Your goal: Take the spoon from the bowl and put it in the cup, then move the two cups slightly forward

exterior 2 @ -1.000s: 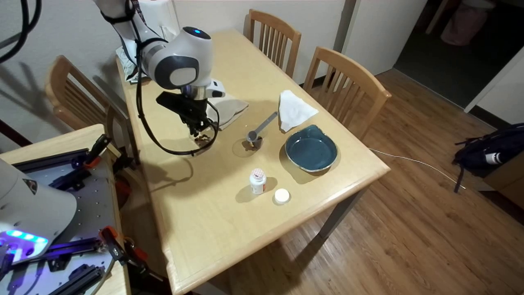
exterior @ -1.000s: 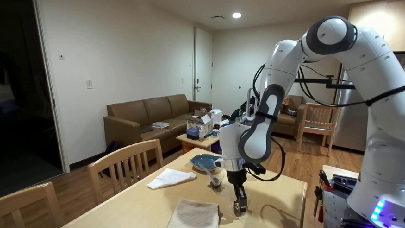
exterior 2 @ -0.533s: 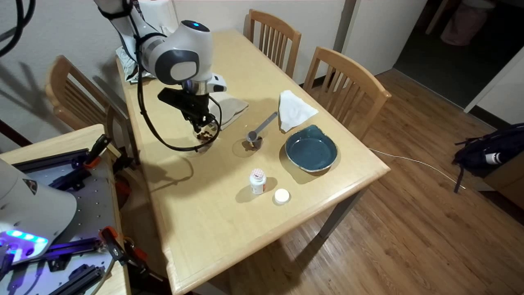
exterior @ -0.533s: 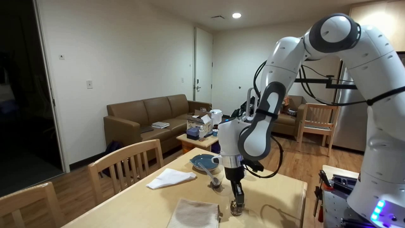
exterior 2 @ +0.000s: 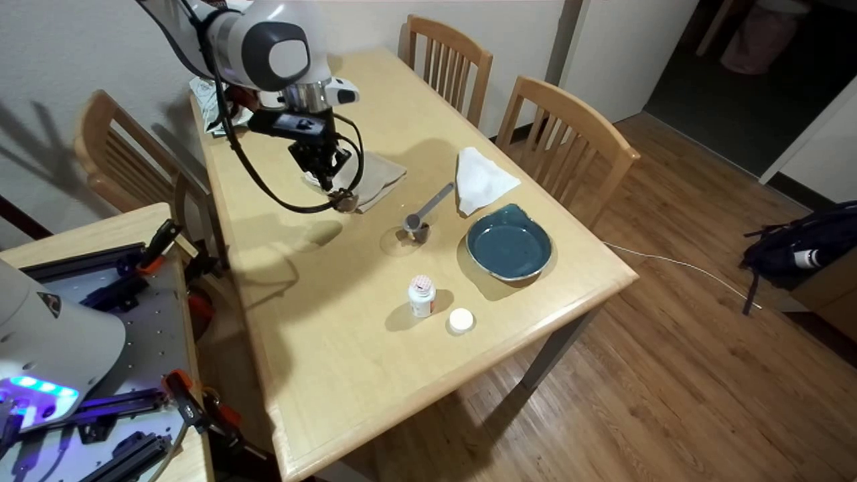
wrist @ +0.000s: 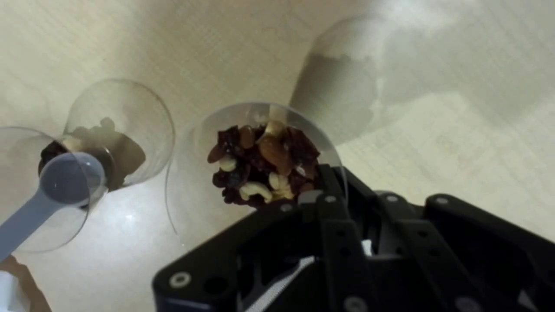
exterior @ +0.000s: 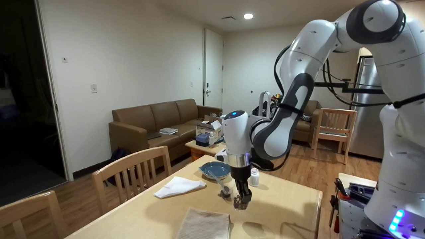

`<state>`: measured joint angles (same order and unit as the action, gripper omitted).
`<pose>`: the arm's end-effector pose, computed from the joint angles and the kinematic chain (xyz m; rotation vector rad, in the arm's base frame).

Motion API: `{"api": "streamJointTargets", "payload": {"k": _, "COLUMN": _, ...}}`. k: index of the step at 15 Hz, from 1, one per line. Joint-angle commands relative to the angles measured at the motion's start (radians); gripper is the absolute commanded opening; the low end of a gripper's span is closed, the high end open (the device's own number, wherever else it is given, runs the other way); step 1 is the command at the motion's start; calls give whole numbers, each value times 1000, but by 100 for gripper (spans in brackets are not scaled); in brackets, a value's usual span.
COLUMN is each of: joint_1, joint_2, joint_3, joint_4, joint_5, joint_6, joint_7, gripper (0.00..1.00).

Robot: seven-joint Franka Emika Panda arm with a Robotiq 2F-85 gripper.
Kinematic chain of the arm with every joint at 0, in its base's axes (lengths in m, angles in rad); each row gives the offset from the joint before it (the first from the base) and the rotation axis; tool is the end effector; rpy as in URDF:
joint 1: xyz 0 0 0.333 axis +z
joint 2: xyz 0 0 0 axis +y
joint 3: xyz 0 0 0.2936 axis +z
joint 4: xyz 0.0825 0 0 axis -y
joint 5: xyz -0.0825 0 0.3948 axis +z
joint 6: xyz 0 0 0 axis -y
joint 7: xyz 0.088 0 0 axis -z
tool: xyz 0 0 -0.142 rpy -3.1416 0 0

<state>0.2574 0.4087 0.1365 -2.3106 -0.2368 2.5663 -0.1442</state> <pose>0.4552 0.1965 0.0916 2.8518 1.1048 -0.2065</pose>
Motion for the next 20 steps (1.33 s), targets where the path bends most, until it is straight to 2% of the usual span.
{"api": "streamJointTargets", "payload": {"k": 1, "joint_1": 23, "joint_2": -1, "joint_3": -9, "joint_4": 62, "joint_5": -93, "joint_6": -69, "joint_7": -14, "gripper": 5}}
{"api": "streamJointTargets", "payload": {"k": 6, "joint_1": -13, "joint_2": 103, "joint_3": -1, "joint_4": 224, "joint_5": -106, "joint_6": -97, "joint_7": -120, "gripper": 5}}
{"api": "streamJointTargets", "payload": {"k": 12, "joint_1": -29, "joint_2": 254, "joint_3": -8, "joint_4": 441, "joint_5": -83, "joint_6": -191, "joint_7": -168, "gripper": 5}}
{"api": "streamJointTargets", "payload": {"k": 20, "joint_1": -47, "joint_2": 355, "joint_3": 18, "joint_4": 581, "joint_5": -61, "joint_6": -292, "joint_7": -234, "gripper": 4}}
